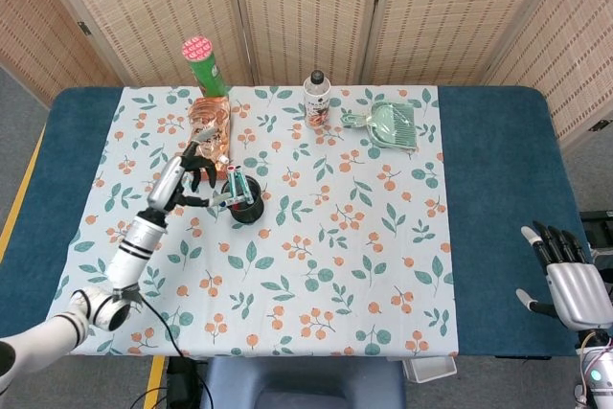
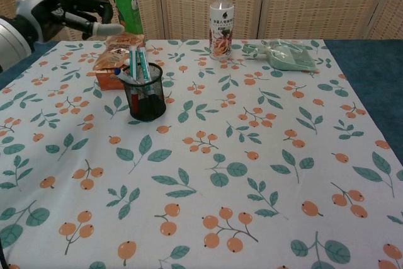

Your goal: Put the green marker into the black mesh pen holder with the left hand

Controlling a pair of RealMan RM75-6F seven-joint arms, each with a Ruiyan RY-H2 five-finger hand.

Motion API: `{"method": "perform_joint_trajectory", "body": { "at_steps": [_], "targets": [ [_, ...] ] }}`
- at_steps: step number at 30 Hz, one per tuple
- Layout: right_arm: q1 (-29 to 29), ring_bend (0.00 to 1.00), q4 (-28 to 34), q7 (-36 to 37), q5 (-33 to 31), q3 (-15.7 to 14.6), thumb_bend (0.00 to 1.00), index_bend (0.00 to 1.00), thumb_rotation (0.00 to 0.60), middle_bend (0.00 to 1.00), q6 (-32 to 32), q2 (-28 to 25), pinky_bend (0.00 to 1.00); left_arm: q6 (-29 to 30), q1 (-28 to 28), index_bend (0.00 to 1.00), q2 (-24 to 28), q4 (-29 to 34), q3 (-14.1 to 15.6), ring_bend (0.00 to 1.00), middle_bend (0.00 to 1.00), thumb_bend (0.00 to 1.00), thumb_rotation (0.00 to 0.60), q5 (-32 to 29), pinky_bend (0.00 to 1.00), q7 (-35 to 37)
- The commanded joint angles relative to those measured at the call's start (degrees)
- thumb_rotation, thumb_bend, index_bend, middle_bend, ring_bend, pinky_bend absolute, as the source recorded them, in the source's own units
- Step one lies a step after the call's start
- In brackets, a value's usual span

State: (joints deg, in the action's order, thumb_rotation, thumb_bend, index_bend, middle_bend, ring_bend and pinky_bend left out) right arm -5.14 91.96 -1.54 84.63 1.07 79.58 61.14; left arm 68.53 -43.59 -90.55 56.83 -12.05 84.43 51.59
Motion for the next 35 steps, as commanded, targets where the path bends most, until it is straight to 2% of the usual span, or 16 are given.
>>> {"method": "perform_joint_trajectory", "body": {
  "at_steps": [1,3,6,9,12,16,23,25,29,35],
  "targets": [
    [0.2,0.0,0.2,-0.2,0.2,-0.1,0.2,0.06,0.6,0.0,0.3,0.0,0.0,10.1,13.1,0.04,23.0,22.5,6.4,0.4,0.52,0.2,0.6,1.7,0.67,-31.5],
    [0.2,0.0,0.4,-0.7,0.2,-0.1,0.2,0.06,0.6,0.0,0.3,0.2,0.0,14.4,17.5,0.03,28.2,28.4,7.6,0.36,0.46,0.2,0.6,1.2,0.64,-39.3],
    [0.1,0.0,0.6,-1.4,-0.2,0.0,0.2,0.06,0.6,0.0,0.1,0.4,0.0,20.0,23.9,0.01,32.4,32.0,10.2,0.27,0.36,0.2,0.6,0.6,0.58,-49.7],
    [0.0,0.0,0.9,-2.5,-0.2,0.0,0.2,0.06,0.6,0.0,-0.1,0.7,0.0,23.8,29.9,0.0,33.0,32.4,13.2,0.15,0.2,0.2,0.6,-1.1,0.49,-60.2],
    [0.1,0.0,1.1,-3.5,-0.3,0.0,0.2,0.06,0.6,0.0,0.0,1.0,0.0,28.3,35.0,0.0,31.2,31.8,14.7,0.06,0.09,0.2,0.6,-2.1,0.42,-65.5],
    [1.0,0.0,1.5,-6.8,-2.5,0.8,0.2,0.06,0.6,0.0,1.7,2.1,0.0,34.8,40.1,0.0,26.9,27.1,15.3,0.04,0.05,0.2,0.6,-0.6,0.37,-67.0],
    [4.1,0.0,3.6,-12.4,-4.8,2.3,0.2,0.06,0.6,0.0,8.0,4.3,0.0,40.4,44.4,0.0,20.3,19.6,14.6,0.02,0.04,0.2,0.6,2.5,0.33,-62.2],
    [4.4,0.0,4.0,-13.0,-5.6,2.4,0.2,0.06,0.6,0.0,8.0,4.4,0.0,40.0,44.9,0.0,19.6,18.8,14.5,0.02,0.03,0.2,0.6,2.8,0.33,-61.1],
    [4.4,0.0,4.6,-13.0,-6.7,2.5,0.2,0.06,0.6,0.0,7.1,4.1,0.0,40.0,45.6,0.0,20.9,21.4,14.6,0.0,0.0,0.2,0.6,4.1,0.31,-59.7],
    [4.3,0.0,4.8,-12.1,-4.8,1.9,0.2,0.06,0.6,0.0,6.9,3.6,0.0,36.1,45.4,0.0,22.0,23.1,14.5,0.0,0.0,0.2,0.6,3.8,0.25,-59.3]
  ]
}}
